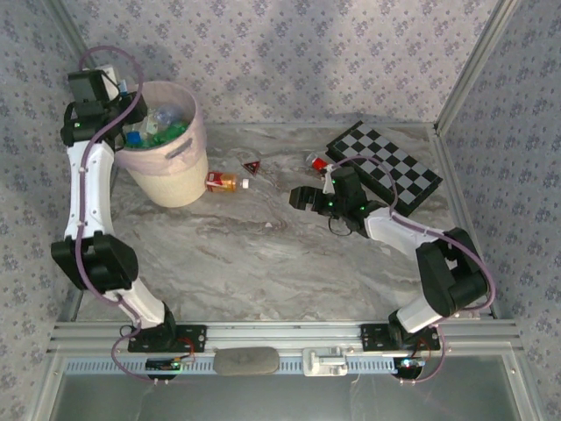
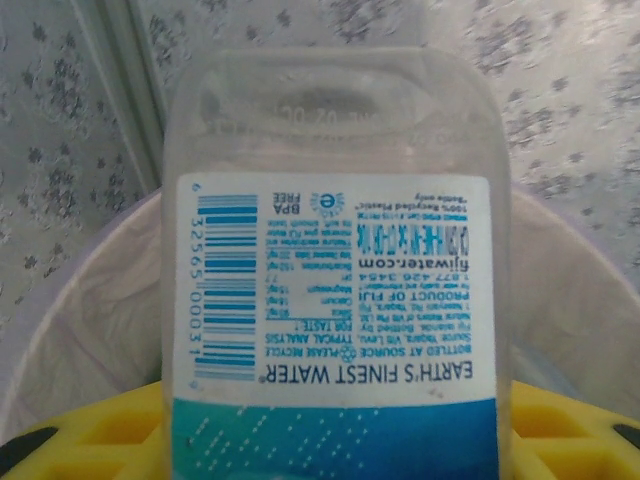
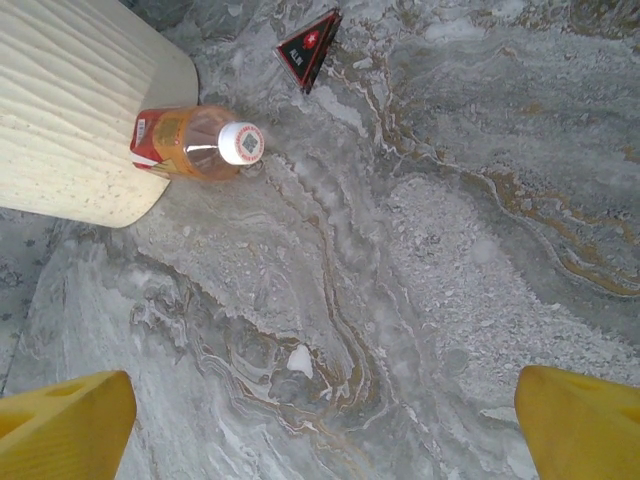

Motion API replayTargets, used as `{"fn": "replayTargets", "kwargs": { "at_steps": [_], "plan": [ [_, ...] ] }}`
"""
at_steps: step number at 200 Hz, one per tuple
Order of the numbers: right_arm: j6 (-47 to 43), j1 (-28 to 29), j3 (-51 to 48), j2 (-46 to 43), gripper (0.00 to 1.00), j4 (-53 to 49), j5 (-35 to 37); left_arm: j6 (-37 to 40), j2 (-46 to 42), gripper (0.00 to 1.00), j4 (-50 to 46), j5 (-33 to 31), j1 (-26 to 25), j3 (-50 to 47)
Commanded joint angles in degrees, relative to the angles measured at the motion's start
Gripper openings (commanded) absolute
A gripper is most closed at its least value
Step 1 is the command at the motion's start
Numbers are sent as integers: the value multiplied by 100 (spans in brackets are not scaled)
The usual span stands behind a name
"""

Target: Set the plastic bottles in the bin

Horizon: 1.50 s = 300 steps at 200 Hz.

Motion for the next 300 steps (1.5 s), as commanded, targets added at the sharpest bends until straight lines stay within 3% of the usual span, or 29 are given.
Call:
{"fn": "replayTargets", "kwargs": {
  "at_steps": [1,42,101,148,174,225,265,300],
  "plan": [
    [-172,27,1,-235,99,-234,169,-115,262,45,-405,58,176,533],
    [-193,11,-49,-352,99,-304,241,-142,496,51,-602,-45,201,648],
    [-190,9,-65,-401,99,-297,249,-300,266,94,-605,-119,202,692],
    [-234,-3,-86,-420,99,-342,296,-551,-339,94,-536,-10,-170,568],
    [-251,-9,-115,-454,99,-333,319,-461,-847,100,-305,-332,-833,211],
    [-225,-13,-214,-539,99,-276,323,-598,-1427,100,512,-586,-2196,-934],
    [-216,-7,-308,-643,99,-293,377,-232,-935,100,456,-289,-3096,-941],
    [-207,-7,-357,-725,99,-293,436,520,215,100,-661,-180,-3496,-3]
  ]
}}
